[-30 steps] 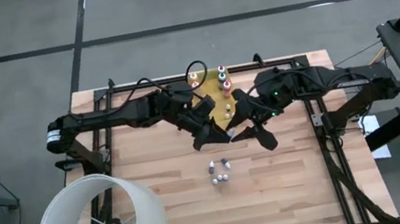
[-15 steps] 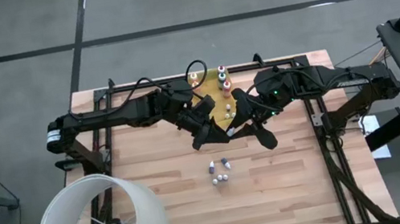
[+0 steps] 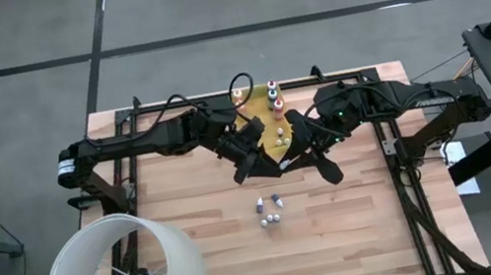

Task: Pick & Place food coloring
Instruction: Put the small green food coloring bottle into the yellow bin

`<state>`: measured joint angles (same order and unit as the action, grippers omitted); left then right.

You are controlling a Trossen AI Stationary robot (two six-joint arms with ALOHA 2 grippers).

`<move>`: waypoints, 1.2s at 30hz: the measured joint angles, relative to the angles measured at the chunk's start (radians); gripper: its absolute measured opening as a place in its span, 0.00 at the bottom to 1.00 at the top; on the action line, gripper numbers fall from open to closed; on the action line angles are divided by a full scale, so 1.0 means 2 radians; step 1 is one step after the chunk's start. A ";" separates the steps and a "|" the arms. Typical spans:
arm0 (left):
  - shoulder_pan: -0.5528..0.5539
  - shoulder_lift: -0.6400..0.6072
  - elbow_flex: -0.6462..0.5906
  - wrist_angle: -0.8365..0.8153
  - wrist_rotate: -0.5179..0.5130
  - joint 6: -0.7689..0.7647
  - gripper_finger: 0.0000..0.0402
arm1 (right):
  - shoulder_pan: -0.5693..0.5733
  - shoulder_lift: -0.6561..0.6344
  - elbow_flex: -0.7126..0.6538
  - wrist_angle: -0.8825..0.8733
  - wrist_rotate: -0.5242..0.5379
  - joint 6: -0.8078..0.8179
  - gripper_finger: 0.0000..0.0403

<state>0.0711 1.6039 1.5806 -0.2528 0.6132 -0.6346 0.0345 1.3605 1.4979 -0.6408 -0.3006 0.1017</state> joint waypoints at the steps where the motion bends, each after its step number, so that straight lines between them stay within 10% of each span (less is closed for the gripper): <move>1: 0.001 0.000 0.000 0.001 0.000 0.000 0.23 | 0.000 0.000 0.000 -0.001 0.000 0.000 0.16; 11: 0.033 -0.009 0.000 -0.077 -0.013 0.047 0.46 | 0.000 0.000 0.000 -0.034 0.005 0.006 0.16; 36: 0.092 -0.090 -0.098 -0.120 -0.123 0.109 0.47 | -0.134 0.060 -0.050 -0.095 0.025 -0.010 0.16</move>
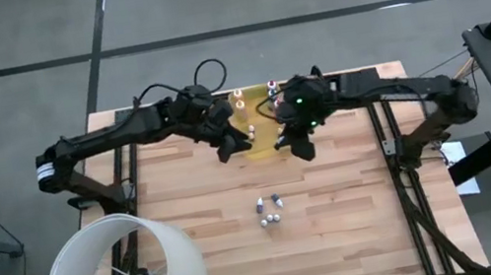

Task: Pick & Place food coloring
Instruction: Put the small green food coloring bottle into the yellow bin

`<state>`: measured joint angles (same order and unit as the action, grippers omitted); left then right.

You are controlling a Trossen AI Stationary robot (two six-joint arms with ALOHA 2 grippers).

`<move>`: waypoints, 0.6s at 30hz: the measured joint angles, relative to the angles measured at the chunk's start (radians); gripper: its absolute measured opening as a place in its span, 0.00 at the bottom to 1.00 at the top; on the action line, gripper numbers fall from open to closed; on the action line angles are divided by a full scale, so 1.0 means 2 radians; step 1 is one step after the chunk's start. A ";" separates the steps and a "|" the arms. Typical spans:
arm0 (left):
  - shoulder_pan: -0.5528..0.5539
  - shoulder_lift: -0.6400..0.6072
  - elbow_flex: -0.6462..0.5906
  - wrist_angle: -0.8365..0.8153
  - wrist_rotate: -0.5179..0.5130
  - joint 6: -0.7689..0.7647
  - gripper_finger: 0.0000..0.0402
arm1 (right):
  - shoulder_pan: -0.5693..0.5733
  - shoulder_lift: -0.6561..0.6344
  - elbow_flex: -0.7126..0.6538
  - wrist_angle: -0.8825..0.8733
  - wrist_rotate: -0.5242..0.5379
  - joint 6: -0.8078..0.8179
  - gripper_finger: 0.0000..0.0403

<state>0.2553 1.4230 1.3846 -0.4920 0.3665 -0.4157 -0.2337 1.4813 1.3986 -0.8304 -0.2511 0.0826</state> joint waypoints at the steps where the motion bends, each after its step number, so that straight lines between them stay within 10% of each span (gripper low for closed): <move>1: 0.001 -0.007 -0.008 -0.001 -0.005 0.000 0.47 | -0.004 0.009 0.001 -0.001 0.000 -0.004 0.16; 18: 0.019 -0.082 -0.134 0.012 -0.083 -0.013 0.47 | -0.086 0.166 0.080 -0.003 0.002 -0.045 0.16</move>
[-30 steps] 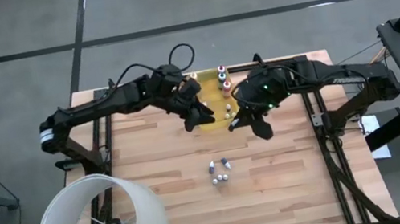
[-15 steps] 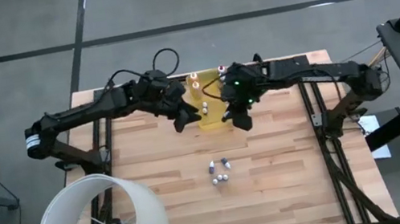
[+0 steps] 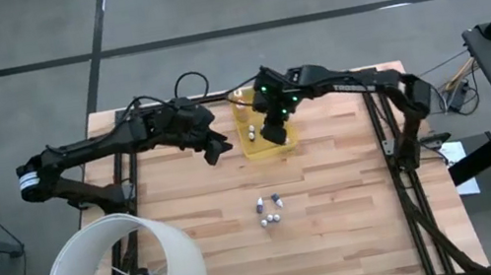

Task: Pick & Place food coloring
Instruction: Put the small green food coloring bottle into the yellow bin

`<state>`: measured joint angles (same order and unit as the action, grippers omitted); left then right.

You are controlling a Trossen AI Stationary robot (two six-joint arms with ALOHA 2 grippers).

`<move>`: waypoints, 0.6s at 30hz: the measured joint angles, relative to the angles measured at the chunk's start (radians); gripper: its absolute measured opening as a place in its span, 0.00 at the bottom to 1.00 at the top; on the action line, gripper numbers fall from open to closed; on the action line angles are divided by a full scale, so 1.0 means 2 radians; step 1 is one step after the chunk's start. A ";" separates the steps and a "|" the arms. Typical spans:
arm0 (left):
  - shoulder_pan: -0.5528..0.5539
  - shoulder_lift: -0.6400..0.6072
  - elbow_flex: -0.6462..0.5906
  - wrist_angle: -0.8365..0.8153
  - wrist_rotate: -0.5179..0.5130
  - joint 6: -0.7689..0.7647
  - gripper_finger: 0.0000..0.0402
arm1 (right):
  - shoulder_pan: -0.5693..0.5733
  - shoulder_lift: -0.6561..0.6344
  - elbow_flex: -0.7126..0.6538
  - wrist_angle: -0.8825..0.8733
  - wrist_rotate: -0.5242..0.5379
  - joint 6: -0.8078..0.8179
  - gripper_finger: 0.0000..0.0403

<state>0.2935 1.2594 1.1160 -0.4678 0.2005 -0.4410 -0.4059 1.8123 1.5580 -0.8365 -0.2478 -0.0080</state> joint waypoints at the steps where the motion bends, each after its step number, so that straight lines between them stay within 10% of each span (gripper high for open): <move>1: 0.000 0.000 -0.001 0.004 0.000 -0.001 0.47 | -0.004 0.009 0.004 -0.003 0.001 -0.001 0.16; 18: 0.004 0.000 -0.004 0.002 -0.007 0.001 0.47 | -0.022 0.089 0.014 -0.023 0.073 -0.024 0.16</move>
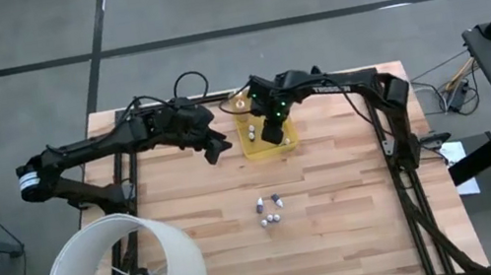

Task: Pick & Place food coloring
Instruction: Put the small green food coloring bottle into the yellow bin

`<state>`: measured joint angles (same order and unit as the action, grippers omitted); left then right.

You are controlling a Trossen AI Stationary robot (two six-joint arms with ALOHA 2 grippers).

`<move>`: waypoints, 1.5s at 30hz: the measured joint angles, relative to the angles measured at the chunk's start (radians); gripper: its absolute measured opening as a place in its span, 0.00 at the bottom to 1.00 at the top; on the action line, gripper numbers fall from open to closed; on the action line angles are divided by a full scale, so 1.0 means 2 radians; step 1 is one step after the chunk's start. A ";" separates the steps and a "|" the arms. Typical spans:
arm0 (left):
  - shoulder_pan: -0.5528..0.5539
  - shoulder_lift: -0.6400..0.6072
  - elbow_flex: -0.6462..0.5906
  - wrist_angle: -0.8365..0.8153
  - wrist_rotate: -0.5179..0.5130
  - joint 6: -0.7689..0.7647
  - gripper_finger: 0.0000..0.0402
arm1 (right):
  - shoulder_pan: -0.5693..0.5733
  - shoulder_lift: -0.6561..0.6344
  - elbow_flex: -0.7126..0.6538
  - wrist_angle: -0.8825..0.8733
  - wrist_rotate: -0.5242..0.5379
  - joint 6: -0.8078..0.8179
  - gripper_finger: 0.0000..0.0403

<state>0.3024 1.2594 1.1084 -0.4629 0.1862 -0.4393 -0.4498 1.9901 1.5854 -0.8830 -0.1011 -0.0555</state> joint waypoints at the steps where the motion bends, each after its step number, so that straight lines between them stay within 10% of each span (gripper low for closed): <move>1: 0.001 0.000 0.000 0.000 -0.002 0.000 0.47 | 0.000 0.005 0.001 -0.001 0.002 0.000 0.16; 27: 0.001 0.000 0.000 0.001 -0.003 -0.003 0.47 | -0.003 0.016 0.100 -0.064 0.029 -0.197 0.16; 45: 0.001 0.000 0.000 0.001 -0.003 -0.014 0.47 | -0.030 0.149 0.277 -0.166 0.026 -0.208 0.16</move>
<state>0.3042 1.2597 1.1080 -0.4603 0.1812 -0.4678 -0.5090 2.2882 2.1391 -1.2155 -0.0486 -0.4705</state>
